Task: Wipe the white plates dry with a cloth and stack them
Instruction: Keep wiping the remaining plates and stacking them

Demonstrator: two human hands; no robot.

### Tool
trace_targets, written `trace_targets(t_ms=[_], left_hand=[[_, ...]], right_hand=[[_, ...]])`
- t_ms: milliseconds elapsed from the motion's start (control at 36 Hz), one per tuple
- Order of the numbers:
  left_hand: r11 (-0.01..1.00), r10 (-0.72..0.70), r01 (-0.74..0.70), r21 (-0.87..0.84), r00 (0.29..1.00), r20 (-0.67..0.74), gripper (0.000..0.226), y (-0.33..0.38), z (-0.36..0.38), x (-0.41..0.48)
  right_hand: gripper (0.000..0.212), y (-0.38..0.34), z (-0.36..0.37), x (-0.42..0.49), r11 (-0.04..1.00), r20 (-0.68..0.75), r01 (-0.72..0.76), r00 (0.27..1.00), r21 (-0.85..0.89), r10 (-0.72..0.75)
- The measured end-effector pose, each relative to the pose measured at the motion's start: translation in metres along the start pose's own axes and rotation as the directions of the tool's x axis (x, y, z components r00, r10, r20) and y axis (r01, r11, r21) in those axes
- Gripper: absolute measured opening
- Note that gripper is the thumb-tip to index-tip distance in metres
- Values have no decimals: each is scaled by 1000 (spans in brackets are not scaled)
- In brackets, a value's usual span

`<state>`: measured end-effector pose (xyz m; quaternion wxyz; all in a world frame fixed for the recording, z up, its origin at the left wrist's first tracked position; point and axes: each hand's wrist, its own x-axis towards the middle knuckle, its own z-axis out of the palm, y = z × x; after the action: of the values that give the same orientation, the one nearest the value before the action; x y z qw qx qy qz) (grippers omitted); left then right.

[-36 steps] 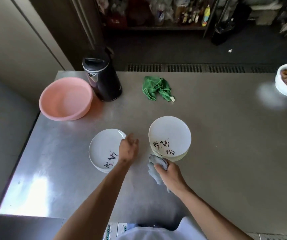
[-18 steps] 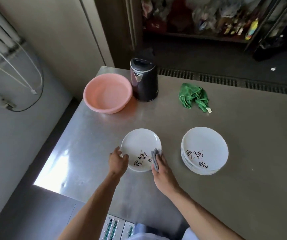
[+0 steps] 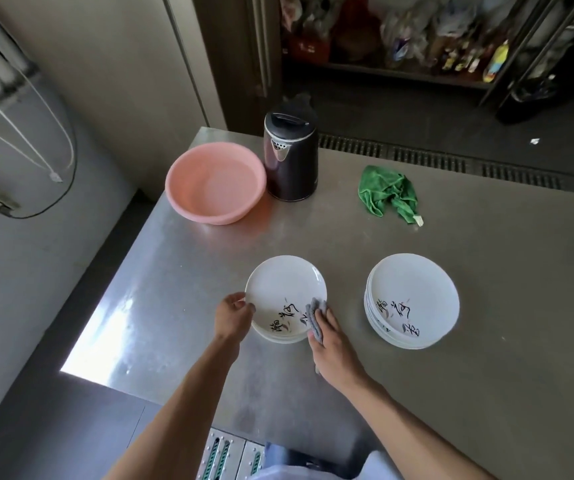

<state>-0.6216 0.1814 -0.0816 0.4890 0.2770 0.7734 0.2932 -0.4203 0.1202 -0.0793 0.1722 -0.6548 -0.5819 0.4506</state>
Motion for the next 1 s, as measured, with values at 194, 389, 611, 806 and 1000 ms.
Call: trace_targets(t_ms=[194, 389, 611, 806, 1000], left_hand=[[997, 7, -5, -74, 1000, 25, 29, -3, 0, 3], [991, 16, -4, -137, 996, 88, 23, 0, -3, 7], [978, 32, 19, -208, 971, 235, 20, 2, -12, -1], [976, 102, 17, -215, 842, 530, 55, 0, -7, -29], [998, 27, 28, -63, 690, 723, 69, -4, 18, -59]], right_hand=[[53, 2, 2, 2, 1000, -12, -19, 1000, 2, 19], [52, 5, 3, 6, 999, -24, -33, 999, 14, 34], [51, 2, 5, 7, 992, -93, -27, 995, 122, 39], [43, -6, -11, -11, 992, -419, 17, 907, 125, 37], [39, 24, -23, -50, 986, -490, 34, 865, -162, -110]])
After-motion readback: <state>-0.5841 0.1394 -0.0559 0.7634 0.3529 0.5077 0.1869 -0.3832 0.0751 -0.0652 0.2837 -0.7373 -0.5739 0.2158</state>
